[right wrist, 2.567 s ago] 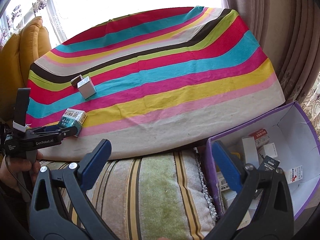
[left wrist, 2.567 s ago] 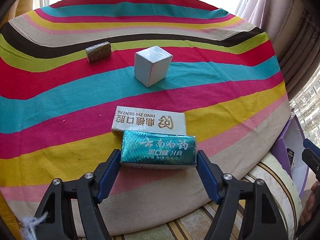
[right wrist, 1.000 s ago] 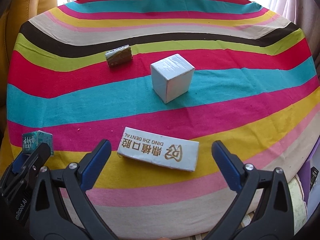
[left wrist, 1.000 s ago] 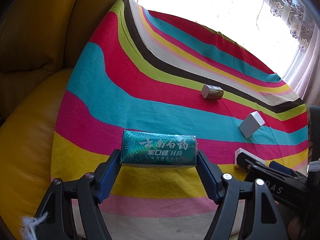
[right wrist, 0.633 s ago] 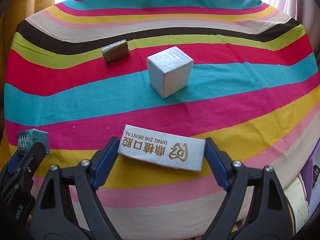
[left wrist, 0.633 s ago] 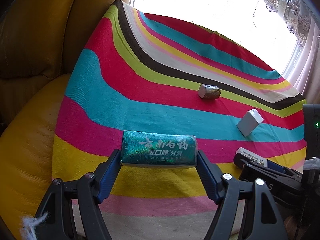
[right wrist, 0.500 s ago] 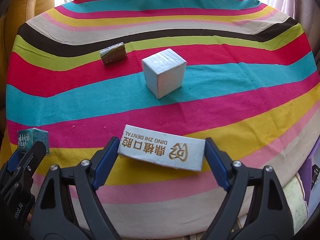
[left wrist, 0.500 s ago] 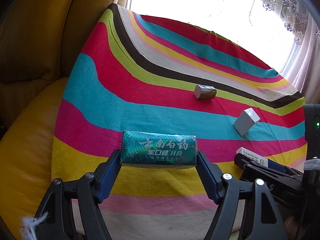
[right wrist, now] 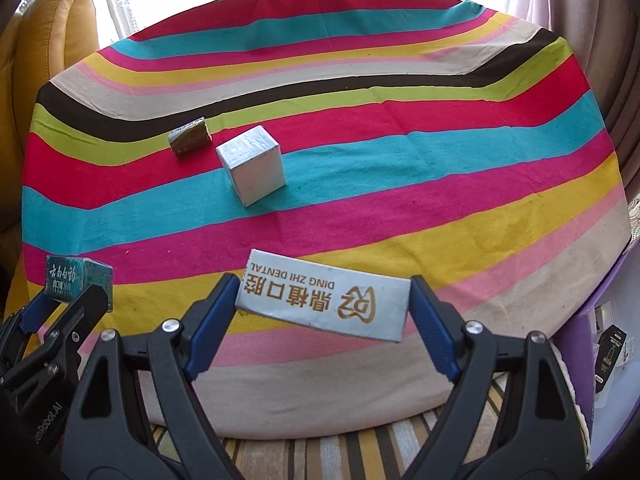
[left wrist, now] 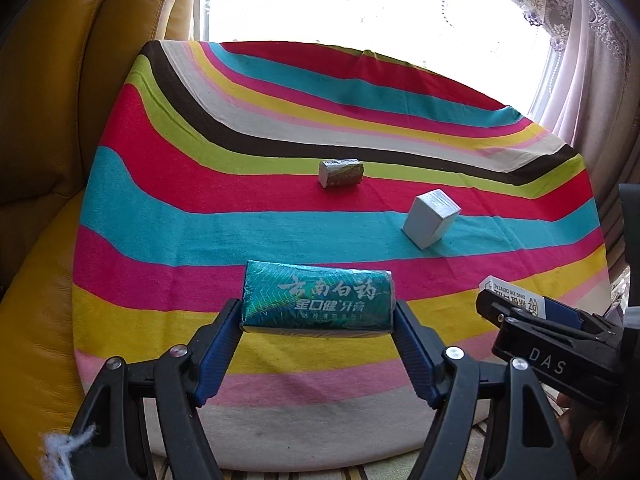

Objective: Organize objects
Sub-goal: 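Carry the teal toothpaste box and DING ZHI DENTAL box over the purple box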

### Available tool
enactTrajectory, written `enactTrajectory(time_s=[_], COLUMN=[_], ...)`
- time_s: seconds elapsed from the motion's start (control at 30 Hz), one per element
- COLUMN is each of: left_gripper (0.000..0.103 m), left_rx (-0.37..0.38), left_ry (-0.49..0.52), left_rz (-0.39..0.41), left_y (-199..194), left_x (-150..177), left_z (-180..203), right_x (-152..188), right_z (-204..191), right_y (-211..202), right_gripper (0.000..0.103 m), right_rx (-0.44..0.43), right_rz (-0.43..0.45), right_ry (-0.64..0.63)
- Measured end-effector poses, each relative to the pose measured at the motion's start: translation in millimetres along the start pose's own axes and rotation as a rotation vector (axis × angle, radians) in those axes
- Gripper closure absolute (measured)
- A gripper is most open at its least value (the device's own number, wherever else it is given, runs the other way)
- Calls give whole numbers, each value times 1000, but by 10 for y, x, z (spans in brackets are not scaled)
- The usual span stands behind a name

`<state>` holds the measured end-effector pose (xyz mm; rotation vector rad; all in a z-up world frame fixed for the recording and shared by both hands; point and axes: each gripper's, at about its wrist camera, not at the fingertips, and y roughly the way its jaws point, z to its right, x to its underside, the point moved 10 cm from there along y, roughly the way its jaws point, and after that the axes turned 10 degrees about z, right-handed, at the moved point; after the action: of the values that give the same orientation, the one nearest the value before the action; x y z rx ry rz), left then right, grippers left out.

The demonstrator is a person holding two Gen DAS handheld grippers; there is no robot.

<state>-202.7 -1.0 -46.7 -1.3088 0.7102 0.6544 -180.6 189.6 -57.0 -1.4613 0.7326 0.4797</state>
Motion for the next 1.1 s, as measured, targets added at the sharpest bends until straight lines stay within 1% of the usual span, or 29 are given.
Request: enactTrajectory(time_s=[0.43,0.73,1.1], left_gripper=[29,29,29], left_rx=[82,151,303], left_ry=[114,190,284], left_rz=[-20,-43,-87], left_y=[-72,-87,-115], left_x=[113,233,425], left_z=[813,1363,2192], right_x=[30,94,265], right_z=[719,1295,2198], right_y=[-322,-520,-790], right_gripper=[17,17,17], right_rx=[39,87,173], right_rz=[36,54,57], right_ry=[46,76,150])
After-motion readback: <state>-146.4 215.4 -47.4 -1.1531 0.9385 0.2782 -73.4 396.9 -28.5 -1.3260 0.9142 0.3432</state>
